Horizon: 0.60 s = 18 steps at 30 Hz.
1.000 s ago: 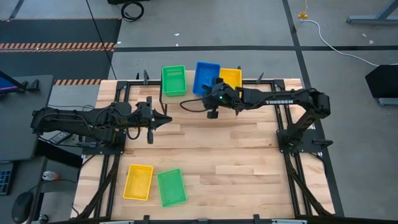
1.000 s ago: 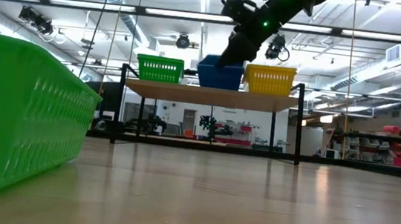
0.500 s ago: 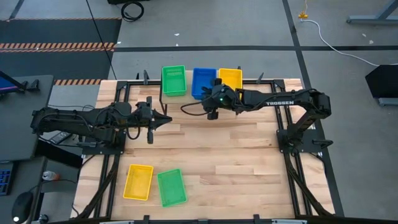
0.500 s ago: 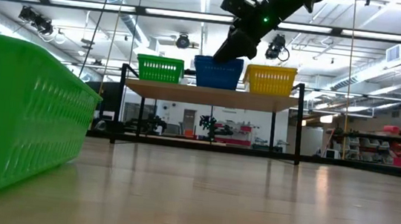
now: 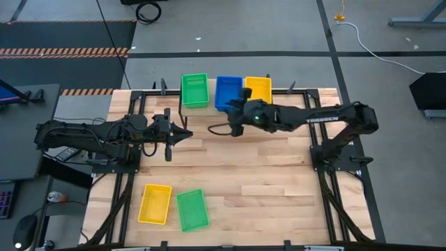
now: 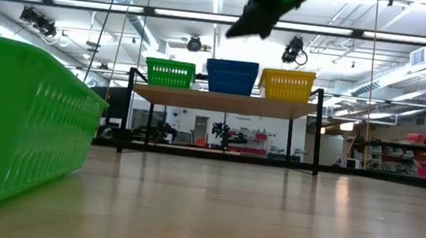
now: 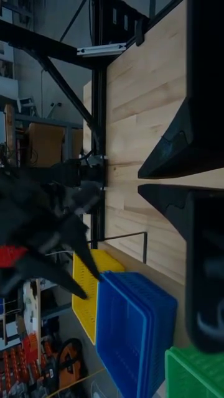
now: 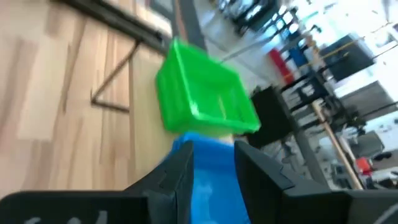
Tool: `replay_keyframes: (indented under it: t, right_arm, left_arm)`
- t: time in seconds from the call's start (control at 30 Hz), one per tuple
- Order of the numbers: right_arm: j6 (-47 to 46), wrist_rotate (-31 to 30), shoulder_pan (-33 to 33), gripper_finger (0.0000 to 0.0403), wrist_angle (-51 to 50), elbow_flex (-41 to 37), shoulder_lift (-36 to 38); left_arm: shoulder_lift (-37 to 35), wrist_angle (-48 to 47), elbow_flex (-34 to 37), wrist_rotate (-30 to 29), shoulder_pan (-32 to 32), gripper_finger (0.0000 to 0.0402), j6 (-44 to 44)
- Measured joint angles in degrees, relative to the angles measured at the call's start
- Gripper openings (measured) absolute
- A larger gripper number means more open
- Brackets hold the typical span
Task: Stack baskets on shelf by color
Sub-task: Stack the green bin on top of the green bin on the shelf
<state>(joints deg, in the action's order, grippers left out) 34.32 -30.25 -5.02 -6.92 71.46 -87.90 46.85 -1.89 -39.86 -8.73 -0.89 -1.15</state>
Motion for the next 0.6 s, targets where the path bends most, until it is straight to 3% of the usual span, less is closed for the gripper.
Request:
replay_keyframes:
  t: [0.13, 0.3, 0.37, 0.47, 0.6]
  right_arm:
    - [-4.7, -0.4, 4.9, 0.0122, -1.4, 0.1, 3.0]
    - [-18.5, 1.4, 10.9, 0.0122, -14.0, 0.1, 4.4]
    - [-25.3, 4.6, 12.5, 0.0122, -20.4, 0.1, 4.4]
    - [-34.8, 14.0, 14.1, 0.0122, -28.5, 0.0, 3.6]
    - [-42.7, 18.2, 17.0, 0.0122, -27.4, -6.3, 3.7]
  left_arm:
    - [0.0, 0.0, 0.0, 0.0, 0.0, 0.0036, 0.0]
    - [0.0, 0.9, 0.0, 0.0, -2.2, 0.0031, -0.8]
    - [0.0, 1.9, 0.0, 0.0, -4.1, 0.0030, -1.9]
    - [0.0, 3.5, 0.0, 0.0, -7.3, 0.0030, -3.9]
    - [0.0, 6.2, 0.0, 0.0, -11.7, 0.0031, -4.6]
